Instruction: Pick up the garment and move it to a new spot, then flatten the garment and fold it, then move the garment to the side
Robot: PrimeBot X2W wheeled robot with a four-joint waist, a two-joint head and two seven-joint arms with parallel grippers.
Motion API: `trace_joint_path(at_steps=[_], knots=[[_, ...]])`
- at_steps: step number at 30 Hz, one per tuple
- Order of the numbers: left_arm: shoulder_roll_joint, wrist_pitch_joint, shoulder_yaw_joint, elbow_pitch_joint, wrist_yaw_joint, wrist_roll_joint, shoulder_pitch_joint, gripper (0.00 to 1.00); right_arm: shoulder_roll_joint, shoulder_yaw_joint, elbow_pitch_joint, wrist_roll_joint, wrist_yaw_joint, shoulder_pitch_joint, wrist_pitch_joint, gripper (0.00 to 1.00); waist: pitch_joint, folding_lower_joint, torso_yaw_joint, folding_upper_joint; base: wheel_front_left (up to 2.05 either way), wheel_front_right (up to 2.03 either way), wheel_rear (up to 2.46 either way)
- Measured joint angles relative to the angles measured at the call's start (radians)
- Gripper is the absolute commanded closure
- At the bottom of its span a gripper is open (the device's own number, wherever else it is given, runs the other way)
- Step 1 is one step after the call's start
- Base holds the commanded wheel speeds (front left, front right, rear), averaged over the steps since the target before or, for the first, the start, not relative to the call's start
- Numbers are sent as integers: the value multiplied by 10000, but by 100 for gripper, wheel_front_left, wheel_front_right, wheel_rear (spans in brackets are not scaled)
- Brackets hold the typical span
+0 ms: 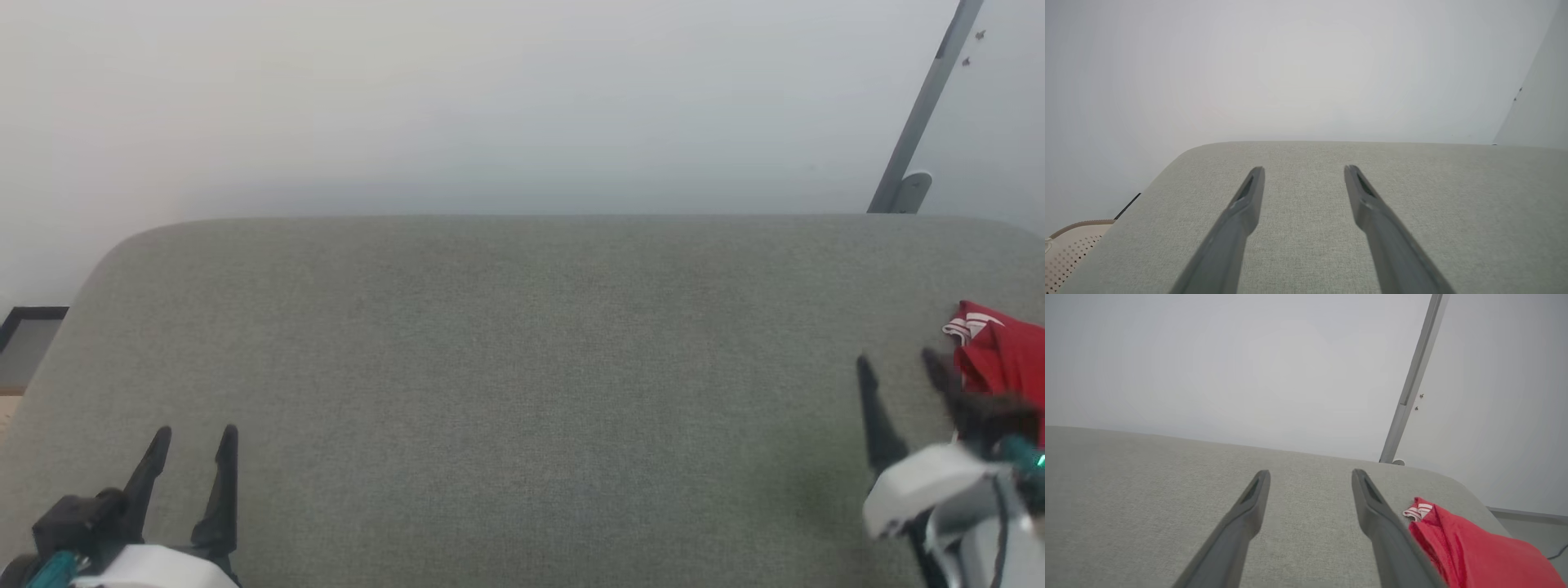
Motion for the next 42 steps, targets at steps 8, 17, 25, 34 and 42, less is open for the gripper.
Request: trace_joint_path(at_steps=[8,17,25,34,42], knots=[[-602,0,765,-46,-407,525,566,0,876,-184,-1298,-245,0,1633,0,0,-129,0,153,0,0,0,0],[-1051,0,1331,-58,-826,909,868,0,1427,-291,-2165,-405,0,2676,0,0,-141,0,281,0,0,0,0],[-1358,0,1522,-38,-1097,1244,867,0,1563,-267,-2481,-512,0,2814,33,0,-116,0,266,0,0,0,0],[-1599,0,1668,19,-1304,1413,865,0,1624,-272,-2644,-602,0,2903,128,0,-145,0,276,0,0,0,0],[-1716,0,1772,33,-1430,1522,866,0,1655,-278,-2784,-600,0,2943,151,0,-129,0,290,0,0,0,0]])
